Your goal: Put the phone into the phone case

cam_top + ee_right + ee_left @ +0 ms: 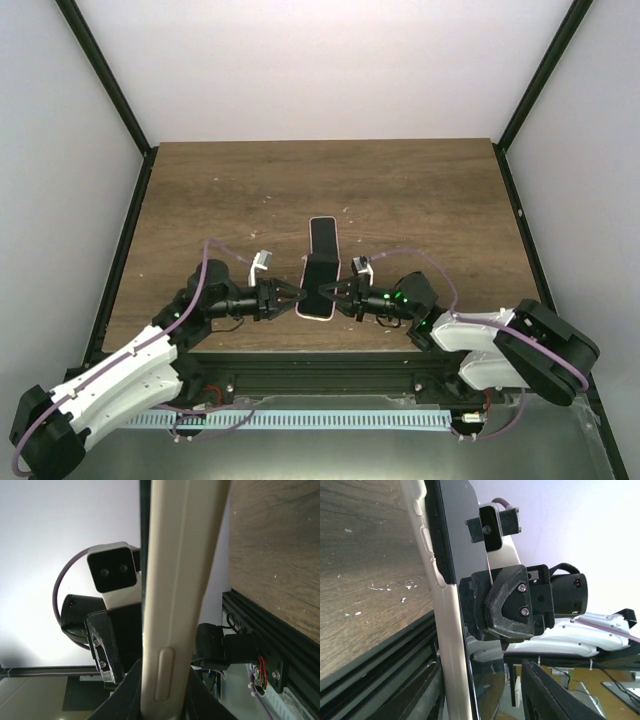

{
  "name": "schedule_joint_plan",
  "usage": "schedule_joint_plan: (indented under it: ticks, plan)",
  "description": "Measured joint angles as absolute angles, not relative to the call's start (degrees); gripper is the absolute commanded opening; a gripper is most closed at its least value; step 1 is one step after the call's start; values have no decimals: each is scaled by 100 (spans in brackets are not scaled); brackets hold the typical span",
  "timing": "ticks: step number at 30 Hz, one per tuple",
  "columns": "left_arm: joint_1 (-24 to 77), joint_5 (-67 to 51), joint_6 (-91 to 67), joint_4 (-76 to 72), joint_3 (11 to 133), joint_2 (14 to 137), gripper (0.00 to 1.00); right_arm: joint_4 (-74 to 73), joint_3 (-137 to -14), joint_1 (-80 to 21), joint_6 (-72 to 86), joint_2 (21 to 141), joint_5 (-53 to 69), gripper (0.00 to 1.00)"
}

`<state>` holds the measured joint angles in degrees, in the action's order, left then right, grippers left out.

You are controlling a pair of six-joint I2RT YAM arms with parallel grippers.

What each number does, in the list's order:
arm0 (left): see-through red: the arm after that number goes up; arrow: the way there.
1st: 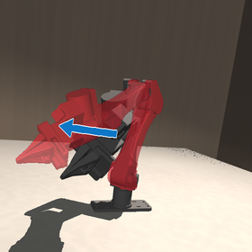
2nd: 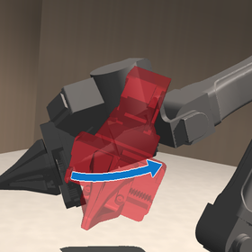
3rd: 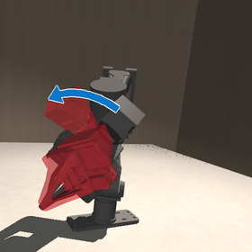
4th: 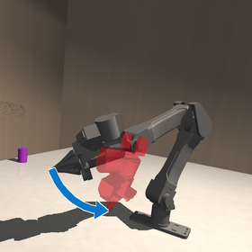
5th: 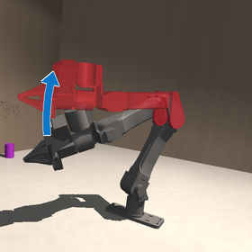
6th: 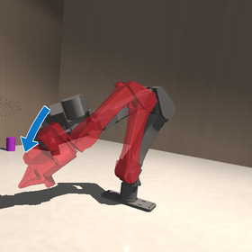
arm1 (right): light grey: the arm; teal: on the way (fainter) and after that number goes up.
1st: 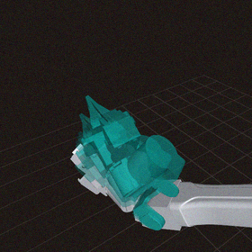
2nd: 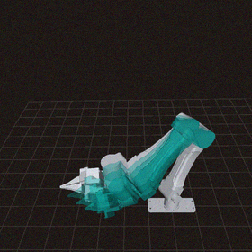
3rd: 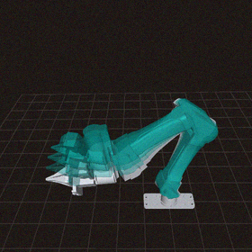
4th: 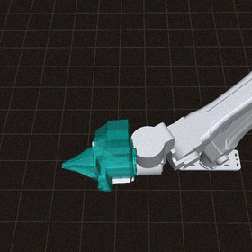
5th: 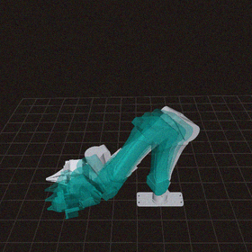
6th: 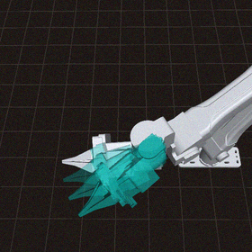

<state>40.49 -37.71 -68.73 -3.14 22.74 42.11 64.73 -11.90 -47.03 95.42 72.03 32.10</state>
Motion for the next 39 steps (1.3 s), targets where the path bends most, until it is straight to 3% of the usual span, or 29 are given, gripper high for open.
schedule_joint_plan:
  ticks: [5, 8, 10, 16, 20, 23, 30, 39]
  plan:
    - [4049, -3795, -6685, -202, 2351, 4418, 25, 6608, -1297, -4703, 9518, 7454, 3452, 18]
    - [4047, -3809, -6637, -156, 2351, 4569, 14, 6637, -1299, -4705, 9502, 7529, 3548, 28]
    - [4049, -3837, -6652, -215, 2351, 4626, 12, 6582, -1302, -4703, 9467, 7548, 3605, 33]
    - [4049, -3896, -6672, -329, 2351, 4648, 18, 6558, -1304, -4711, 9404, 7548, 3704, 25]
    - [4049, -3889, -6705, -296, 2351, 4606, 15, 6534, -1304, -4713, 9415, 7511, 3699, 39]
    - [4049, -3876, -6764, -217, 2351, 4532, 20, 6447, -1310, -4716, 9384, 7415, 3688, 43]
    - [4049, -3865, -6851, -110, 2351, 4460, 36, 6250, -1243, -4722, 9389, 7137, 3597, 16]
    - [4049, -3957, -6829, -287, 2333, 4628, 39, 6036, -1216, -4724, 9233, 7083, 3592, 14]
